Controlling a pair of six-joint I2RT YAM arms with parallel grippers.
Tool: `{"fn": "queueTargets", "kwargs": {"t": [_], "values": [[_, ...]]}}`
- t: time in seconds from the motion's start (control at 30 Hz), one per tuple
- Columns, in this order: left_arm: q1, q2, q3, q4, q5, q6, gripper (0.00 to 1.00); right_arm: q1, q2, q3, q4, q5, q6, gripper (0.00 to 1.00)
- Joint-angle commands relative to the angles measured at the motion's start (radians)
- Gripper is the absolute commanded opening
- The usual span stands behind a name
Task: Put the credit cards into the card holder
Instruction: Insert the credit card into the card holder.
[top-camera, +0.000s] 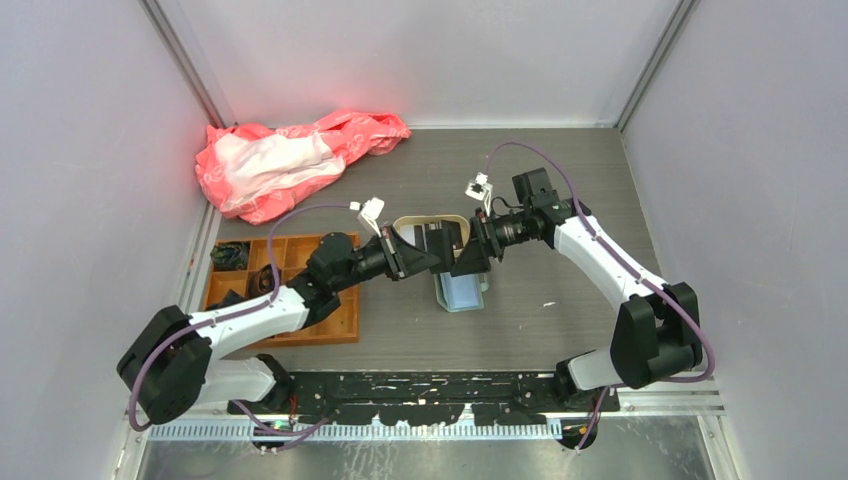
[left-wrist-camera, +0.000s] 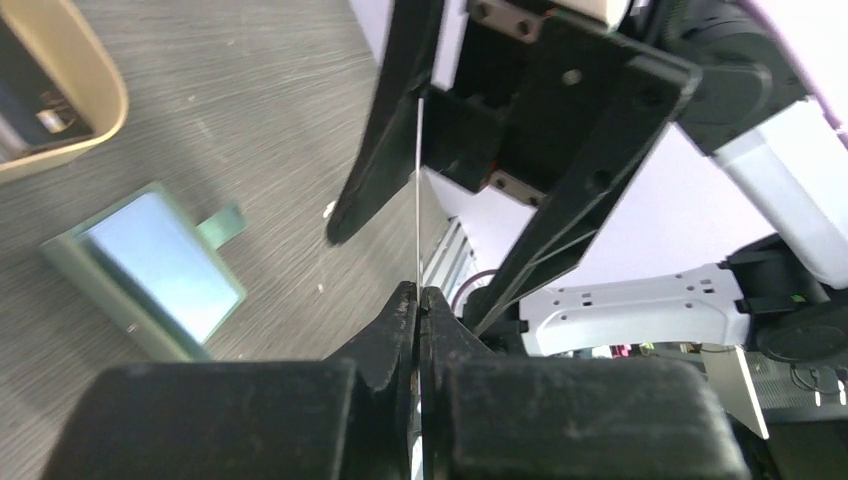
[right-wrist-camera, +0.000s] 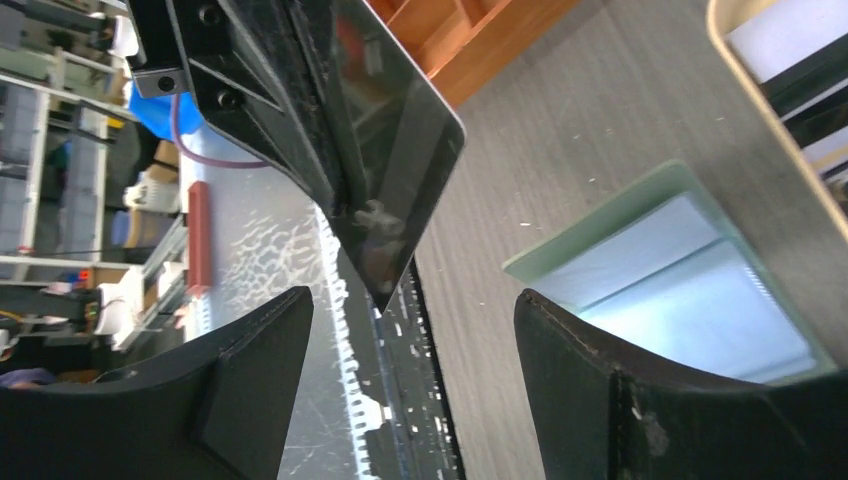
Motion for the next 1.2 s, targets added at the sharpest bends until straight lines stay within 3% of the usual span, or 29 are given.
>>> {"fn": "queueTargets", "kwargs": {"t": [0.0,0.07,0.2,0.27,0.5,0.63,0.7,0.8,0.87,1.0,1.17], "values": [[-0.021,0.014,0.056,0.164,0.002,0.025,0.00,0.015,-0.012,-0.023,0.102,-0.103,0.104,0.77],[-0.025,0.016,0.055,0.184,0.004,0.024,0.00,0.020,-0.013,-0.035,0.132,-0.120,0.139,0.70],[-0.026,0.017,0.053,0.195,0.015,0.023,0.00,0.023,-0.013,-0.024,0.142,-0.162,0.160,0.42],[-0.027,0.016,0.049,0.201,0.021,0.023,0.00,0.024,-0.016,-0.020,0.142,-0.178,0.162,0.33],[-0.026,0.030,0.046,0.225,0.049,0.020,0.00,0.023,-0.013,-0.005,0.136,-0.231,0.181,0.33],[-0.027,0.041,0.054,0.241,0.069,0.014,0.02,0.024,-0.011,0.000,0.134,-0.252,0.184,0.13],[-0.026,0.042,0.057,0.241,0.074,0.009,0.10,0.023,-0.014,-0.001,0.125,-0.253,0.174,0.06],[-0.025,0.025,0.058,0.210,0.054,0.006,0.38,0.023,-0.016,0.000,0.084,-0.251,0.127,0.01],[-0.019,0.006,0.062,0.166,0.053,0.015,0.47,0.023,-0.017,0.000,0.054,-0.257,0.090,0.01],[0.023,-0.012,0.075,0.146,0.111,-0.005,0.52,0.024,-0.012,0.004,-0.022,-0.283,-0.002,0.01],[0.068,0.017,0.117,0.155,0.213,-0.034,0.49,0.030,-0.007,0.018,-0.123,-0.288,-0.116,0.01]]}}
